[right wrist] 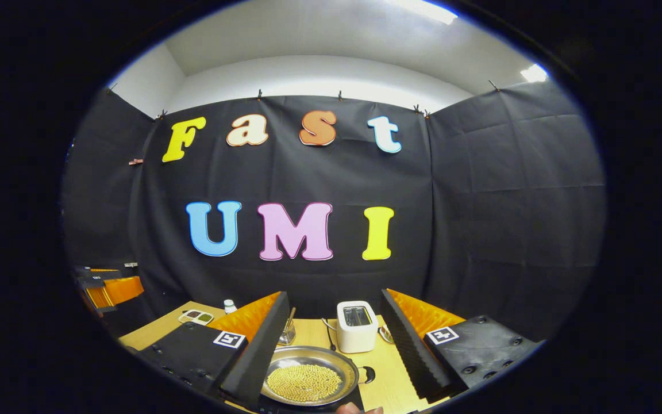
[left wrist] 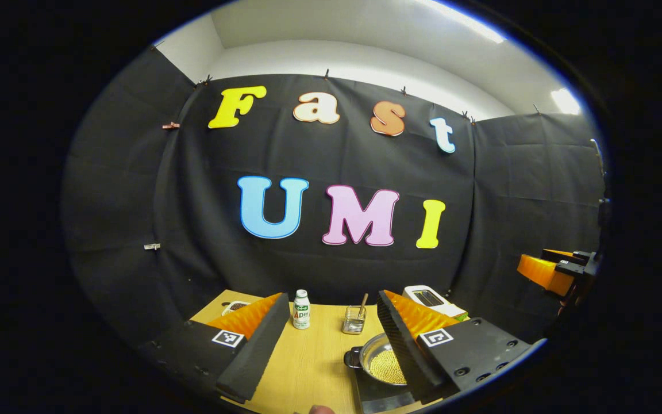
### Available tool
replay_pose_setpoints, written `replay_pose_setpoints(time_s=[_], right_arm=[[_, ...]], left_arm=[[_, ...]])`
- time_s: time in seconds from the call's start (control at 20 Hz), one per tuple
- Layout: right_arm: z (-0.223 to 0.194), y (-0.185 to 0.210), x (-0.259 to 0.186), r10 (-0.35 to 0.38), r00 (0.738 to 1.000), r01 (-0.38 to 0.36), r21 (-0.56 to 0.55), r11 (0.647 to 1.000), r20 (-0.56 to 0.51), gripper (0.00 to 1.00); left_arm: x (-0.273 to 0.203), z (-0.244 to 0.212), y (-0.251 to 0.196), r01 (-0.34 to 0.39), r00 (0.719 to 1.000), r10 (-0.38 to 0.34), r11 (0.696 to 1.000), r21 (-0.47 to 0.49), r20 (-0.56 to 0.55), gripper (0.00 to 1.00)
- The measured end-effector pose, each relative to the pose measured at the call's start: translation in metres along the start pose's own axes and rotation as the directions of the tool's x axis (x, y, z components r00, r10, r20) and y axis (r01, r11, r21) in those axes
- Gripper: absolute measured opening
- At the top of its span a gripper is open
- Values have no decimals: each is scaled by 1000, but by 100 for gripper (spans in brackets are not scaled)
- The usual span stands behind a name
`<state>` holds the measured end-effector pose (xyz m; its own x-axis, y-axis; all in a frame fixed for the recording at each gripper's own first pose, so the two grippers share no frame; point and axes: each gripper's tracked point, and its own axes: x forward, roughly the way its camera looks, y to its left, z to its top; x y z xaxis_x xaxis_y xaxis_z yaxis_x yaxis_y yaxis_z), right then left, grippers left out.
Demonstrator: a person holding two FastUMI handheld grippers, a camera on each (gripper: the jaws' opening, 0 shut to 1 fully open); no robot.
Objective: First push the handle of the pot to place it horizontally, then grasp the pot with both hands and set it on the induction cooktop.
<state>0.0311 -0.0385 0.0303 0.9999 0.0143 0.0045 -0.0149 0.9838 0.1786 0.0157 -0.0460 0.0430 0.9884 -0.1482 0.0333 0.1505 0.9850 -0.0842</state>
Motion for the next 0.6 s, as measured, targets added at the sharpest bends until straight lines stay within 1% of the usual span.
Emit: replay_pose_setpoints(time_s=[0.15, 0.3, 0.6], right_arm=[[8, 2, -3, -6, 1000, 6, -12, 1000, 22, 98], [12, 7, -4, -1, 1000, 1, -9, 1000, 25, 98], [12, 16, -5, 12, 1000, -12, -15, 1000, 12, 98]], left_arm=[[-8, 14, 2, 4, 999, -4, 1000, 19, 36, 95], [-10, 13, 1, 16, 999, -17, 1000, 8, 33, 95], [-11, 16, 8, 8, 1000, -8, 1000, 12, 18, 95]])
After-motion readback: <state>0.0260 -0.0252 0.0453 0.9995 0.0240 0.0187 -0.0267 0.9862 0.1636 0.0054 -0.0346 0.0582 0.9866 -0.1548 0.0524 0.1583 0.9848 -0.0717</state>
